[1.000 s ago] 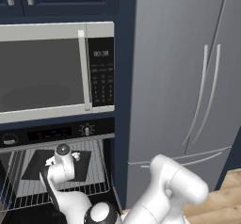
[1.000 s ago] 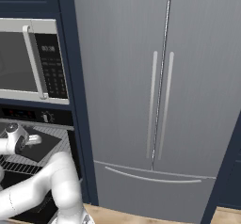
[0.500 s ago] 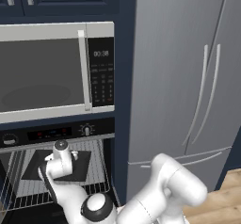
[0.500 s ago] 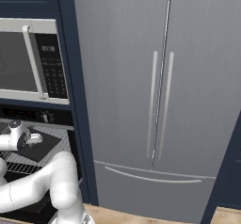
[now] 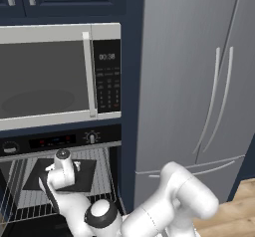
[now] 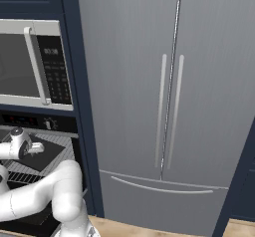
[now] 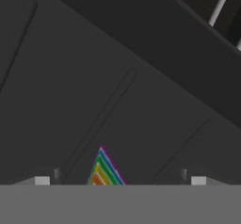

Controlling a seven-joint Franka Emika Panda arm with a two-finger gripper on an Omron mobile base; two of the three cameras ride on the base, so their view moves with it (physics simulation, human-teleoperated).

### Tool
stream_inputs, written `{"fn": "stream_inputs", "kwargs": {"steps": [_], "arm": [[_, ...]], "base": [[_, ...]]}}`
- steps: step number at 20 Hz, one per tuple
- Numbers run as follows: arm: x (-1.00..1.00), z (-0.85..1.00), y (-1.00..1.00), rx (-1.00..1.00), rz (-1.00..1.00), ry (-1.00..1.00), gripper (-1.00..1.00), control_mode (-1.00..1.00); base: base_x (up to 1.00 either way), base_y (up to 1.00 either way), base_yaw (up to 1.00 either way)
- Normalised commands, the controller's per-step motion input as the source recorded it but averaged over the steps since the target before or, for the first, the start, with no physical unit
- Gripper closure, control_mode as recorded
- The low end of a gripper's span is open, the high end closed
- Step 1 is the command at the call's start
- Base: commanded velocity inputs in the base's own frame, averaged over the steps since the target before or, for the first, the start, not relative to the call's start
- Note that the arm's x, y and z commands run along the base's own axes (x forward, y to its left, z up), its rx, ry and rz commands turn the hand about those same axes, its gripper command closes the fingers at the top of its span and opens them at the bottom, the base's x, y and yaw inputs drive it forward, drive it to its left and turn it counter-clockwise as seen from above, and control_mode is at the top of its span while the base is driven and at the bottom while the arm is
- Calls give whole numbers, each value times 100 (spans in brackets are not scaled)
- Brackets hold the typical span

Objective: Take the baked cake out of the oven and place it on the plate for cooling. Then close the oven door.

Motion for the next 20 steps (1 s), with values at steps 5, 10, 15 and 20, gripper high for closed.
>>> {"fn": "stream_inputs", "kwargs": {"steps": [5, 10, 15, 20], "arm": [[4, -3, 0, 0, 0, -1, -100, -100], [7, -19, 0, 0, 0, -2, -100, -100], [10, -23, 0, 0, 0, -7, -100, -100], [8, -25, 0, 0, 0, -7, -100, -100]], "base": [[0, 0, 0], [0, 0, 0], [0, 0, 0], [0, 0, 0]]}}
